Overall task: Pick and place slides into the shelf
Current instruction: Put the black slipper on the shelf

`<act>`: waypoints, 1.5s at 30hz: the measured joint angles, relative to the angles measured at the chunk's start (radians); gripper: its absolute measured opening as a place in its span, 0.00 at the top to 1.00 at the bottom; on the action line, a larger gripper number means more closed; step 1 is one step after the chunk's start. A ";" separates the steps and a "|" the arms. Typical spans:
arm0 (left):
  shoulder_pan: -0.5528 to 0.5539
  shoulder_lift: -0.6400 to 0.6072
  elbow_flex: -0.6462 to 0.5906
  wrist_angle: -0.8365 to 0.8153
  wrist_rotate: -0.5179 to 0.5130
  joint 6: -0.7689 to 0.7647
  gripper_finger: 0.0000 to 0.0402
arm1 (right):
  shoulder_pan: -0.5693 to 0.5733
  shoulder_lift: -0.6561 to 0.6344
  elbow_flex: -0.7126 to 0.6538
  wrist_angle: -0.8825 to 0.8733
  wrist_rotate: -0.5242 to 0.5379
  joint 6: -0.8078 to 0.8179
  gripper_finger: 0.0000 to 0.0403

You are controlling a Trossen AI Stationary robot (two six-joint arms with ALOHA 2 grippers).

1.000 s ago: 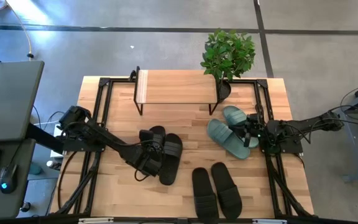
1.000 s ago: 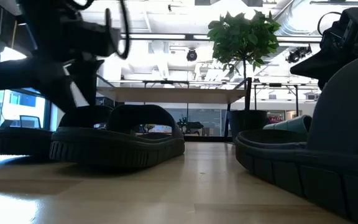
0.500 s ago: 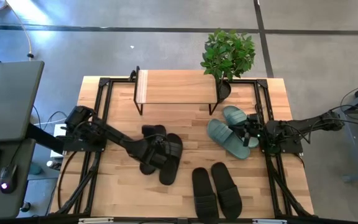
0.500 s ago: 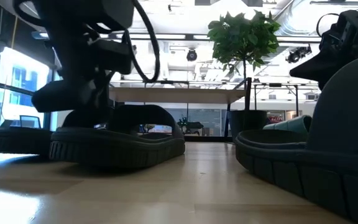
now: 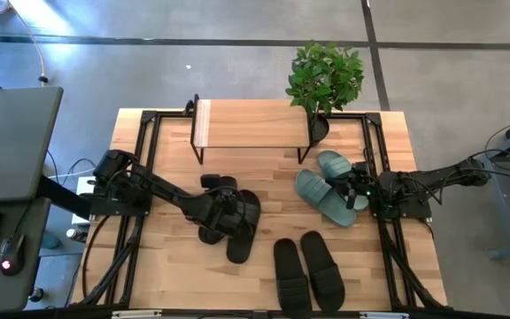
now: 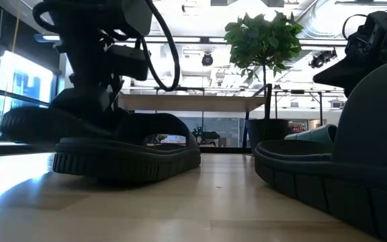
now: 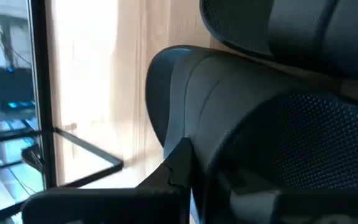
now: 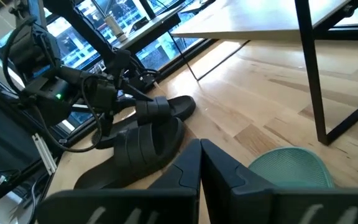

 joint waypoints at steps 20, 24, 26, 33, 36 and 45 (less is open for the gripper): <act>-0.023 0.000 0.802 -0.408 -0.278 0.025 1.00 | 0.000 0.000 0.000 0.000 0.006 0.006 1.00; 0.004 -0.002 1.004 -0.337 -0.409 0.234 1.00 | 0.000 0.000 0.000 0.000 0.006 0.000 1.00; 0.036 -0.002 1.073 -0.279 -0.457 0.340 1.00 | 0.000 0.000 0.000 0.000 0.006 0.000 1.00; 0.221 -0.001 1.144 -0.043 -0.493 0.681 1.00 | 0.000 0.000 0.000 0.000 0.007 0.000 1.00; 0.322 0.024 1.145 0.013 -0.437 0.767 1.00 | 0.000 0.000 0.000 0.001 0.007 0.000 1.00; 0.571 0.163 1.143 -0.064 -0.321 0.796 1.00 | 0.000 -0.001 -0.001 0.014 0.053 0.007 1.00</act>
